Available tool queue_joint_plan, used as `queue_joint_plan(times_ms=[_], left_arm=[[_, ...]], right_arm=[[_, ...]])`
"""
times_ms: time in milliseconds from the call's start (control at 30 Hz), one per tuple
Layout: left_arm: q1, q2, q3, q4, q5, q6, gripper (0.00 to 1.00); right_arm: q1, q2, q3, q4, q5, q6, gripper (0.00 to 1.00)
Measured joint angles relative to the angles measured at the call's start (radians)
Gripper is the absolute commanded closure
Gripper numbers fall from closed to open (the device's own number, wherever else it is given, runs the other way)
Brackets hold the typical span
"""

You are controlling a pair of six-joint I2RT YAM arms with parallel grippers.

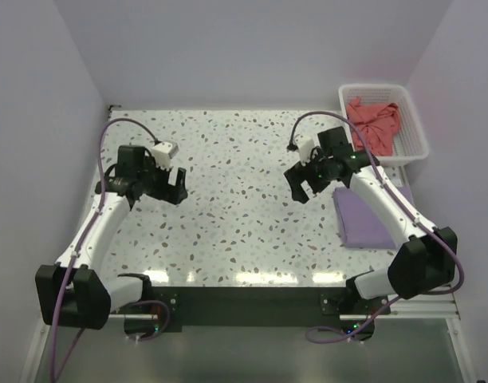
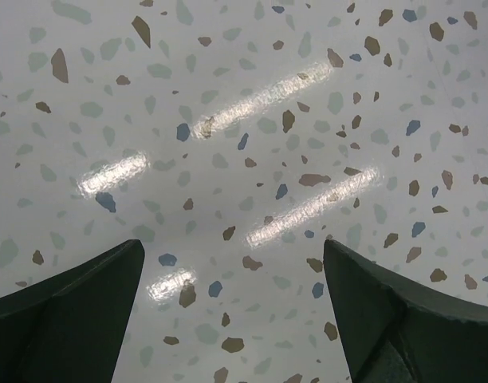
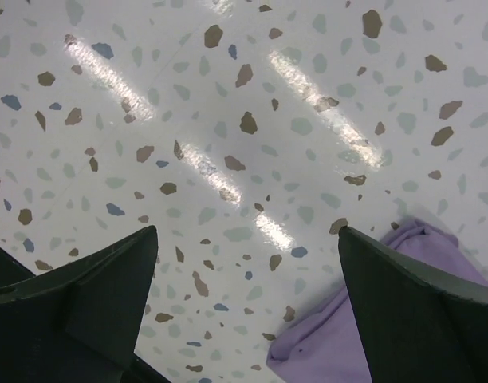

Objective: Fold and stack the t-shirts
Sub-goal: Grab the tshirt from the pile

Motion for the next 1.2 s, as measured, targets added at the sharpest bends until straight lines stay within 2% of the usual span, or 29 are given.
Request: queue_joint_plan(times_ms=[167, 300, 467, 667, 900, 1200], left_arm=[[0.0, 0.011, 0.082, -0.034, 0.022, 0.005, 0.0], [0.0, 0.042, 0.199, -0.027, 0.042, 0.009, 0.0], [0.0, 0.1, 0.301, 0.004, 0.057, 0.007, 0.0], [0.0, 0.251, 0.372, 0.007, 0.063, 0.008, 0.0], [0.0, 0.37, 0.378, -0.002, 0.064, 0.01, 0.0], [0.0, 0.441, 0.449, -0.016, 0.059, 0.024, 0.0]], right_arm=[[-0.091, 0.042, 0.101, -0.01, 0.018, 0.015, 0.01], [-0.254, 0.2, 0.345, 0.034, 0.037, 0.07, 0.01], [-0.409, 0.371, 0.554, 0.129, 0.092, 0.159, 0.01], [-0.491, 0.608, 0.769, 0.237, 0.185, 0.247, 0.01], [-0.511, 0.799, 0.804, 0.384, 0.272, 0.282, 0.01], [-0.513, 0.944, 0.806, 0.497, 0.408, 0.349, 0.02]])
